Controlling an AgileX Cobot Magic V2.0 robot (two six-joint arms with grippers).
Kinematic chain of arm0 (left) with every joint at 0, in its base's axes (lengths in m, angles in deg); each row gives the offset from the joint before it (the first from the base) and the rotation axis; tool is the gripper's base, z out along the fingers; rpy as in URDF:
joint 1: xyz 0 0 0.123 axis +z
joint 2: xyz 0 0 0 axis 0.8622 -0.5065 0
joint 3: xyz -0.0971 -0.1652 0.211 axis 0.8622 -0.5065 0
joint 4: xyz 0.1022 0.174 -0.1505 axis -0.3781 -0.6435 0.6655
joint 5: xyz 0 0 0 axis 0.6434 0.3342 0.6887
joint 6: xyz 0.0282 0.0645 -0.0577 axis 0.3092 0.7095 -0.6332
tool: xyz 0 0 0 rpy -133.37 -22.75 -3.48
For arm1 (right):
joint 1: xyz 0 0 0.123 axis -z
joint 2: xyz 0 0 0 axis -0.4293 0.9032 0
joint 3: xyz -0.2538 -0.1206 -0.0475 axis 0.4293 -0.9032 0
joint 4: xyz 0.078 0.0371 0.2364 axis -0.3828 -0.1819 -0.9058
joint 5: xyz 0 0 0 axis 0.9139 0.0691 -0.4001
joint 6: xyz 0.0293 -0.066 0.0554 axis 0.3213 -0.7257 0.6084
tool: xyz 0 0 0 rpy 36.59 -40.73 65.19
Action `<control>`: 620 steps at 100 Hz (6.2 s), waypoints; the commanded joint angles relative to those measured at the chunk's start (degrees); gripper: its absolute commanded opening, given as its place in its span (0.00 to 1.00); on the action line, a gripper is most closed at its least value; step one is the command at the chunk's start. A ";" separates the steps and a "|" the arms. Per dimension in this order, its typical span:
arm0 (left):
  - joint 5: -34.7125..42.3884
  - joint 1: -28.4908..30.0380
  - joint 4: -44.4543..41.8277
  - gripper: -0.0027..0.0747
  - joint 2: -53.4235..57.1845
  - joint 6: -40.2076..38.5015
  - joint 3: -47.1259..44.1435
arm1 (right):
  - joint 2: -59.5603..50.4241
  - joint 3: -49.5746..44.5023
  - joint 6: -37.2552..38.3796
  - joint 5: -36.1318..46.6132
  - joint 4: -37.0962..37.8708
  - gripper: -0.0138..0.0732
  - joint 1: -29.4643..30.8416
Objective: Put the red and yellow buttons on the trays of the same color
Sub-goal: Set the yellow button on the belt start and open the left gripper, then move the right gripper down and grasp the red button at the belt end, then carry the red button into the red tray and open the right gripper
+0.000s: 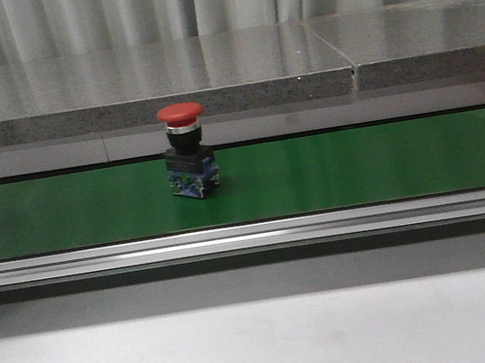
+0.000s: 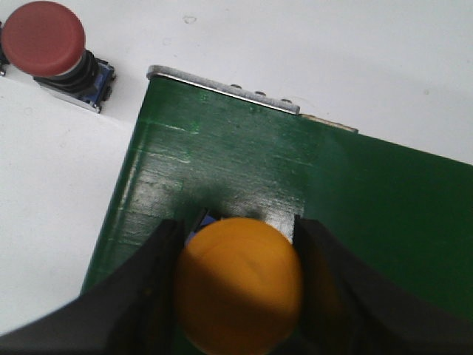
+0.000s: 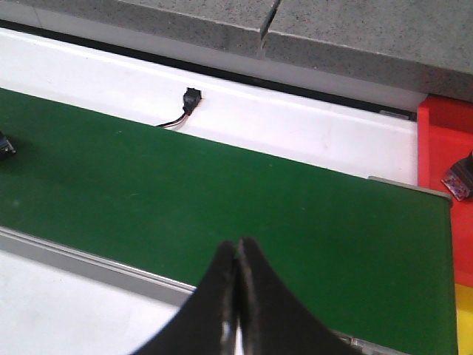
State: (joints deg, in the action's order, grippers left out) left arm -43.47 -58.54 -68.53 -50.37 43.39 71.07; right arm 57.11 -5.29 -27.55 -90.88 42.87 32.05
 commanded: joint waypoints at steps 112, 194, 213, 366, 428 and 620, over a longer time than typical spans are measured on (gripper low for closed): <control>13.14 -12.62 8.42 0.88 32.82 15.92 -8.76 | -0.25 1.30 -0.33 3.17 -0.80 0.08 -0.26; 14.18 -12.62 8.42 0.01 64.15 15.92 -34.03 | -0.25 1.30 -0.33 4.20 -0.80 0.08 -0.26; 13.81 -12.62 9.38 0.01 64.15 15.92 -34.03 | -0.25 1.30 -0.33 2.63 -0.80 0.09 -0.26; 13.81 -12.62 9.38 0.01 64.15 15.92 -34.03 | 37.70 16.33 -3.29 5.29 -3.82 0.90 -6.63; 13.81 -12.62 9.38 0.01 64.15 15.92 -34.03 | 45.85 21.35 -3.85 1.27 -3.82 0.40 -6.53; 13.81 -12.62 9.38 0.01 64.15 15.92 -34.03 | 80.36 64.22 0.49 3.37 -4.02 0.40 28.81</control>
State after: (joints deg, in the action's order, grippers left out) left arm -33.65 -70.64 -59.86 14.05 59.44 35.53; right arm 140.24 56.77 -26.87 -89.98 40.29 60.87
